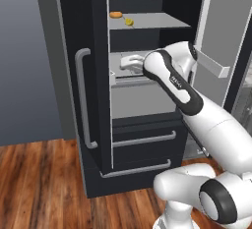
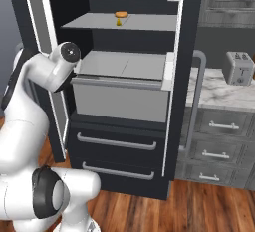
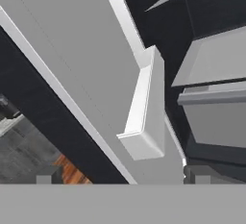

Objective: Take the lemon wedge from the fridge and place it on the plate with fish on the dining counter.

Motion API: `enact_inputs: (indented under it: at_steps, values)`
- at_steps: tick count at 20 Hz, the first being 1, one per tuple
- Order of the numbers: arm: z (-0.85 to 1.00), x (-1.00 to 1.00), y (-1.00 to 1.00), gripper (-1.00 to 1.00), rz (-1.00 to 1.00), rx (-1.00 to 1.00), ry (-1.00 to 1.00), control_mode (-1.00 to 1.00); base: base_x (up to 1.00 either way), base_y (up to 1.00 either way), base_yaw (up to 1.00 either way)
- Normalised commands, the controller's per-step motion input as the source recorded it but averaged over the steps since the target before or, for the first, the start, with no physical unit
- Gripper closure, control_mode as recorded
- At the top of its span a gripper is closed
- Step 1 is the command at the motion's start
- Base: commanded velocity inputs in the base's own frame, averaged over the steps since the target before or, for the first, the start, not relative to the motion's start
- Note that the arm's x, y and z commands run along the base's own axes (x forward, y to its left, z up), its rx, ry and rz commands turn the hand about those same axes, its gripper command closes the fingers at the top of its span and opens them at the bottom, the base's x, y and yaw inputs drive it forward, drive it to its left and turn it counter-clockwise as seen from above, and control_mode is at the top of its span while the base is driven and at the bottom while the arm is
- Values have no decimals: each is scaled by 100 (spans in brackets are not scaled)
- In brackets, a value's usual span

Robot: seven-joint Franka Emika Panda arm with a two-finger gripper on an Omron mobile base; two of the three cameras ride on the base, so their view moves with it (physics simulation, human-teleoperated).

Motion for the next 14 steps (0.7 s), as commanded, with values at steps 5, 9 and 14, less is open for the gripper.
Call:
enact_inputs:
  at_steps: [5, 9, 14]
  values:
    - [0, 32, 6, -100, 1, 0, 0, -100, 0, 0, 0]
    - [0, 34, 0, -100, 4, 2, 0, -100, 0, 0, 0]
    - [0, 11, 1, -100, 6, 1, 0, -100, 0, 0, 0]
